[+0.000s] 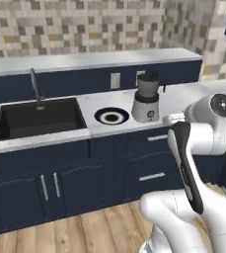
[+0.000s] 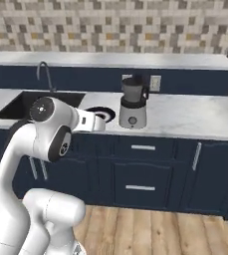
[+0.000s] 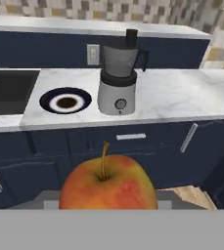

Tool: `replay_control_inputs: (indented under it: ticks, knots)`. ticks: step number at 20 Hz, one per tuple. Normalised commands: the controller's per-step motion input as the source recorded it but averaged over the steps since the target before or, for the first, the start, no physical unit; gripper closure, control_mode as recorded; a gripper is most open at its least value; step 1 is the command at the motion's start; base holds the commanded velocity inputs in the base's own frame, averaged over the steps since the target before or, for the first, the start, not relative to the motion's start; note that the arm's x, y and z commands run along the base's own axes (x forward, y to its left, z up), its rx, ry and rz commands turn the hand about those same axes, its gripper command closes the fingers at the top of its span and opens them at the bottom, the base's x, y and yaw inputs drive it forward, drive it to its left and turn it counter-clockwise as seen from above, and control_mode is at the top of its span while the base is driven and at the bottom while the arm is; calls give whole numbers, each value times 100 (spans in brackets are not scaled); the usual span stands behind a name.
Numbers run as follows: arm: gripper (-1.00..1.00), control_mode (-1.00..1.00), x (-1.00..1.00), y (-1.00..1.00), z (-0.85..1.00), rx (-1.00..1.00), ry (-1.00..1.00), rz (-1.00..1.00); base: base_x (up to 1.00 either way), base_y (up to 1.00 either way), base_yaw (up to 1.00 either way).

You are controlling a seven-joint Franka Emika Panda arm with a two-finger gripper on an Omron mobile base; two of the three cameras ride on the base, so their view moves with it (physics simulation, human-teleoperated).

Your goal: Pick the two apples from the fridge and place them on the plate next to the blender to make a fruit smoothie.

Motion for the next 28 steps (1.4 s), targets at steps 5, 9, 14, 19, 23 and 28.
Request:
replay_control_inputs:
  ticks: [5,9,14,19,23,28]
  knots:
    - [100,100,0,0,0,0,0,0,80,23,62]
    - [100,100,0,0,0,0,0,0,97,0,7]
    - [100,100,0,0,0,0,0,0,70,0,-5]
    - [100,100,0,0,0,0,0,0,17,32,-20]
    - [100,-100,24,0,-41,1,43,-11,0,0,-3]
    - [100,-100,79,0,-94,3,71,-8,0,0,0]
